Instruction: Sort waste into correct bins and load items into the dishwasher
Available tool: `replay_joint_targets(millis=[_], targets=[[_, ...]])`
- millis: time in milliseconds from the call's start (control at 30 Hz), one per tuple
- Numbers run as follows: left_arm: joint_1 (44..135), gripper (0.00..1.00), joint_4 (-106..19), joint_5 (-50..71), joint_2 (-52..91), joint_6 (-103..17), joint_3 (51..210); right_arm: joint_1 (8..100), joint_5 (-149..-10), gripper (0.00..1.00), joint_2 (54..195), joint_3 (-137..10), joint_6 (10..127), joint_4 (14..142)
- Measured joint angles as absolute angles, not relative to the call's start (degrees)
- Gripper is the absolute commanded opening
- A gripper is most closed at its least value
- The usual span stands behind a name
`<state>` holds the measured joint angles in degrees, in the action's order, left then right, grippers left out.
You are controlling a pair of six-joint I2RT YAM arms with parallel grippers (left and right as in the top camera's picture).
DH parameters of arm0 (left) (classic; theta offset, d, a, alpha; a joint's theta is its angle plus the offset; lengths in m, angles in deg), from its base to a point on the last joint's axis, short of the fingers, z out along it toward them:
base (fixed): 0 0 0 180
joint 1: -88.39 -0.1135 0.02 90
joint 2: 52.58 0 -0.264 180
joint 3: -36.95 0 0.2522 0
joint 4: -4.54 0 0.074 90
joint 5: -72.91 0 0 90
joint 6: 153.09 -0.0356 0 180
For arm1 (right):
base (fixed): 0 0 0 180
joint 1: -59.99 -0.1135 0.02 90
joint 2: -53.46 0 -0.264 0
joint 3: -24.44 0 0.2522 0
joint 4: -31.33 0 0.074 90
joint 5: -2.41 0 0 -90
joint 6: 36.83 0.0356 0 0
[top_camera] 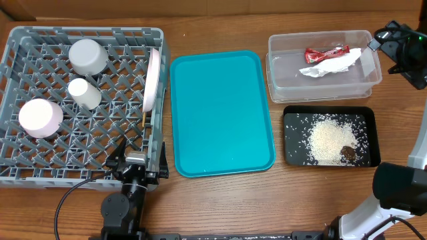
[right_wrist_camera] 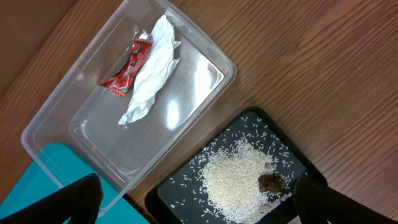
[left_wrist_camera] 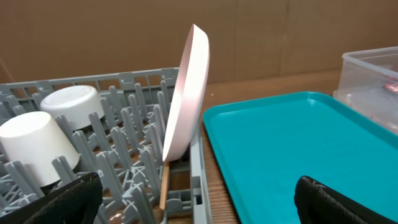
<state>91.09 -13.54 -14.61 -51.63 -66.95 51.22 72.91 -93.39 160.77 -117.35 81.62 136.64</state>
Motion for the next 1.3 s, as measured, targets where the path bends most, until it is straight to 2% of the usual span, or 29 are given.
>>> replay_joint_targets(millis=[233,500,1300], targets=[[91.09,1.0,-13.58,-15.25,-51.63,-67.47,51.22,72.91,-93.39,1.0,160.77,-117.35,81.64,136.66],[88.27,1.0,-13.65,-15.71,-51.63,-58.42,51.22,72.91,-93.39,1.0,160.77,-117.35,81.64,136.64],[88.27,1.0,-13.6,-15.68,-51.63,-57.42,51.22,72.91,-93.37,1.0,160.77,-117.35,81.62,136.66]])
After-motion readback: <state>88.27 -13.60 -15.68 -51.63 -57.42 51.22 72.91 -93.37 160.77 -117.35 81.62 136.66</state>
